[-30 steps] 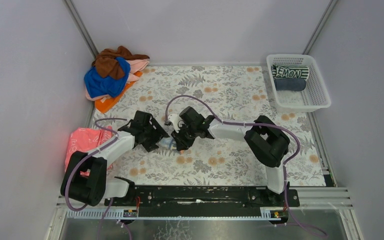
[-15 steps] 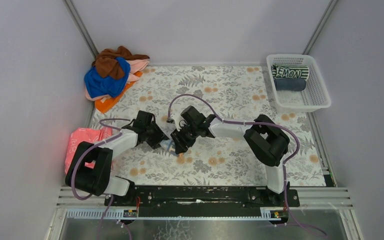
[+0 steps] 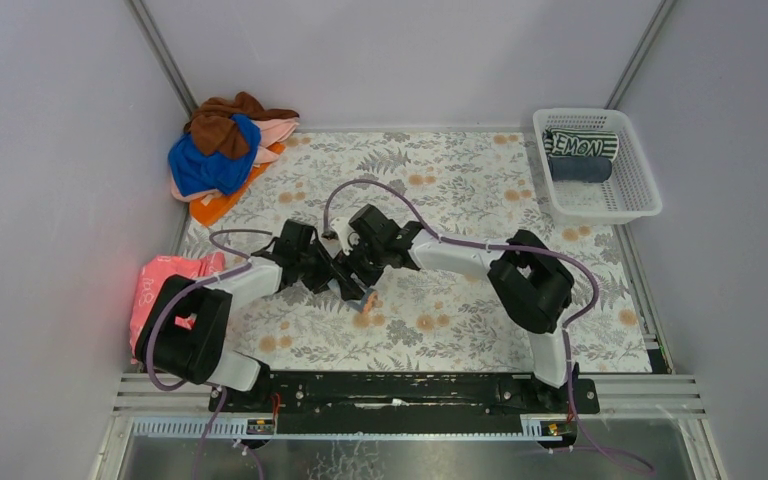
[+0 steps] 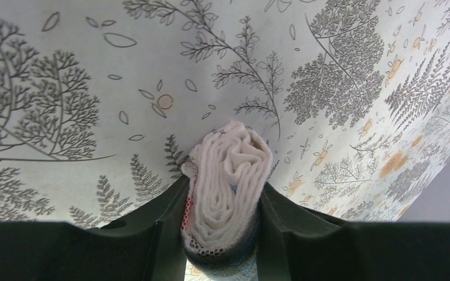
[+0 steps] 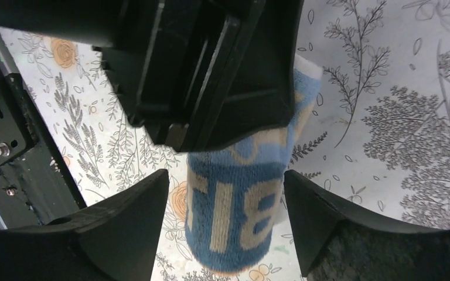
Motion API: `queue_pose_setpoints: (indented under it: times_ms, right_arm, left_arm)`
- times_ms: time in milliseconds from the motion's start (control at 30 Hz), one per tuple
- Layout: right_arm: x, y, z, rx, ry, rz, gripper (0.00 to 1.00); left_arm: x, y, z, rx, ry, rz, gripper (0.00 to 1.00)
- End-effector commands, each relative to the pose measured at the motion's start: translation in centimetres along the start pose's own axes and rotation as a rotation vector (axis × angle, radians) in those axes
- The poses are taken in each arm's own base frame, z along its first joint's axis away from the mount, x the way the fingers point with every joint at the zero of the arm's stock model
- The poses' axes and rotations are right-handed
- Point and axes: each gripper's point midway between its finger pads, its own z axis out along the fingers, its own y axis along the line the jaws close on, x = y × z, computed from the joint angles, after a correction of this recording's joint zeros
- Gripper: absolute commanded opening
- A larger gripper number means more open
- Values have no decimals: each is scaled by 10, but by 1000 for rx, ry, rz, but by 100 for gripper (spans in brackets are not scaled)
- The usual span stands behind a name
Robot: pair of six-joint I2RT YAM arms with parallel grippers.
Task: Roll the towels
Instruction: Roll the towel at the center of the board, then pick up the towel at the center of the board.
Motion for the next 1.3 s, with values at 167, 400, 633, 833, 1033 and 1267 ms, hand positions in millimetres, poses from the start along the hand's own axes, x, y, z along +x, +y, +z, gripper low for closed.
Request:
queue_pose_setpoints:
  times_ms: [167, 400, 633, 833, 1033, 1267]
  right_arm:
    - [18, -10, 29, 35, 79, 122, 78]
    - [42, -10, 39, 19, 156, 171, 61]
    - [51, -7, 34, 21, 169, 196, 33]
    - [45, -20, 3, 104, 105, 234, 18]
    - [31, -39, -55, 201, 34, 263, 14]
    - [22, -83, -131, 340, -36, 360, 12]
  left_arm:
    - [20, 33, 17, -104, 51, 64, 36]
    - [24, 28, 23, -62, 58, 77, 36]
    - [25, 11, 27, 28, 69, 72, 37]
    - [17, -20, 15, 131, 49, 53, 50]
    - [-33, -58, -25, 155, -100, 74, 71]
    - [-97, -67, -91, 94, -308, 101, 82]
